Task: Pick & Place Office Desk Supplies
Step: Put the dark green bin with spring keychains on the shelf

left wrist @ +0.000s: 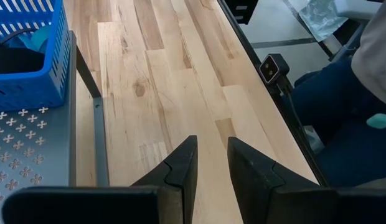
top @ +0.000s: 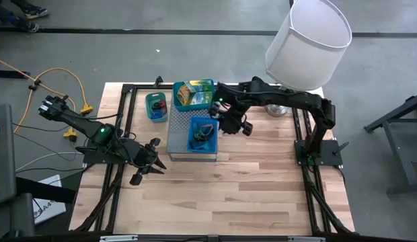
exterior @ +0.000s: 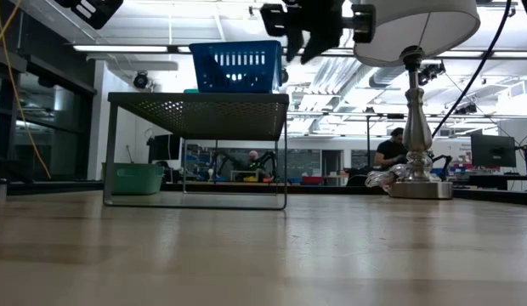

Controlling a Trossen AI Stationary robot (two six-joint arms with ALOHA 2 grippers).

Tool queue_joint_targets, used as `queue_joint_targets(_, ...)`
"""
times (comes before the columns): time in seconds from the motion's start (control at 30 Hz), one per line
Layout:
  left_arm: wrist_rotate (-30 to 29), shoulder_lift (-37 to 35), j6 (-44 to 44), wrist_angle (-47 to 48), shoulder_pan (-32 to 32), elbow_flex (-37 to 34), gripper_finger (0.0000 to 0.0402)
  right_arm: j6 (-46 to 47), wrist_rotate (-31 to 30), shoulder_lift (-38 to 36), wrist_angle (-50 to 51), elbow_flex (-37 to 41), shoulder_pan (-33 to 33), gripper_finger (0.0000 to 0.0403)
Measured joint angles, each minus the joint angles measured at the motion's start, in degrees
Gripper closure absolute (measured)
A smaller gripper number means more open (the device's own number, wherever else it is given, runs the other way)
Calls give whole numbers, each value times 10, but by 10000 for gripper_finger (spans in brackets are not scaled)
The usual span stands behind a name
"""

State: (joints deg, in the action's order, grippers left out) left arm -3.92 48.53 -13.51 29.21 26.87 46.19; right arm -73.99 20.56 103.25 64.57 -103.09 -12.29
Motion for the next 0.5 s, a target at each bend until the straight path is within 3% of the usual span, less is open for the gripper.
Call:
queue_joint_targets(0.23, 0, 0, 0, 0, 0, 0, 319, 198, -122, -2, 49, 0, 15, 311)
queue_joint_targets(0.5, 0, 0, 0, 0, 0, 0, 319, 466, -177, -1, 74, 0, 13, 311)
